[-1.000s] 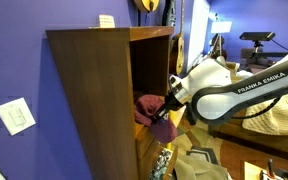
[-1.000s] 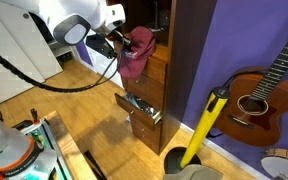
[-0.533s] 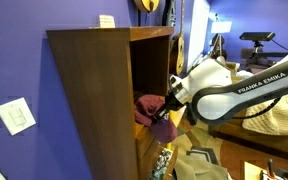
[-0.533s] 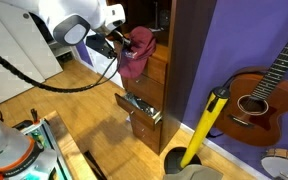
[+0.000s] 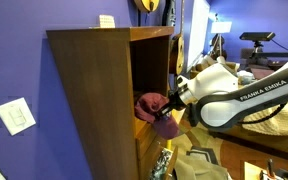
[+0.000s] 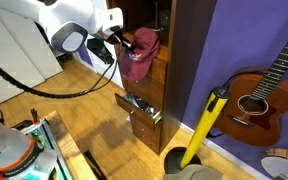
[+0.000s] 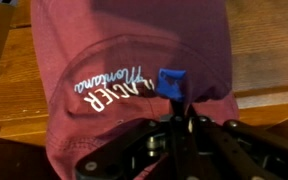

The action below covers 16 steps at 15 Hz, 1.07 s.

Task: Hang the hat on the knob of the first top drawer

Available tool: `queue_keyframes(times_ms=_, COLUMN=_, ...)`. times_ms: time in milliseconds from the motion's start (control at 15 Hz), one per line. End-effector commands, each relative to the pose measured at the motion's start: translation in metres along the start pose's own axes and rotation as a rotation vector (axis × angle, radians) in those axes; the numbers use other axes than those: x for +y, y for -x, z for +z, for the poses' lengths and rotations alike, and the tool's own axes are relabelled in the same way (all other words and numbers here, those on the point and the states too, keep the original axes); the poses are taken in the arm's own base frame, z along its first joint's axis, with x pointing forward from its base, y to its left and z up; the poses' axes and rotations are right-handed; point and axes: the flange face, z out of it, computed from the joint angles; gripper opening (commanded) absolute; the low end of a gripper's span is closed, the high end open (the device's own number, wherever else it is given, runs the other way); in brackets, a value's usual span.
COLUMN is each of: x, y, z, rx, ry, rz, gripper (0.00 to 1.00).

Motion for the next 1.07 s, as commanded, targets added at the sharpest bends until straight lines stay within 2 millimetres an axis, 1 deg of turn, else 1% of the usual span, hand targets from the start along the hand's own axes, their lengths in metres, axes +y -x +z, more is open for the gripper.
queue_keyframes(times_ms=0, x=-0.006, y=0.009, z=-0.013, rx=0.059, ry=-0.008, rz=0.020, gripper=0.01)
queue_keyframes(times_ms=267, x=-0.017, y=0.005, z=-0.031, rx=0.173, ry=-0.021, rz=0.011, gripper=0.01)
queue_keyframes(times_ms=333, x=-0.017, y=0.006, z=-0.032, rx=0.178, ry=-0.014, rz=0.000, gripper=0.01)
queue_keyframes(times_ms=400, x=-0.019, y=0.008, z=-0.034, rx=0.178, ry=-0.022, rz=-0.013, gripper=0.01)
queue_keyframes(times_ms=533, x=-0.012, y=0.011, z=-0.040, rx=0.166, ry=-0.005, rz=-0.019, gripper=0.01)
queue_keyframes(times_ms=667, x=-0.006, y=0.015, z=-0.052, rx=0.171, ry=0.000, rz=-0.031, gripper=0.01)
queue_keyframes(times_ms=800, x=-0.001, y=0.020, z=-0.060, rx=0.151, ry=0.014, rz=-0.045, gripper=0.01)
queue_keyframes(times_ms=1000, x=-0.009, y=0.028, z=-0.067, rx=0.104, ry=-0.035, rz=-0.080, gripper=0.01)
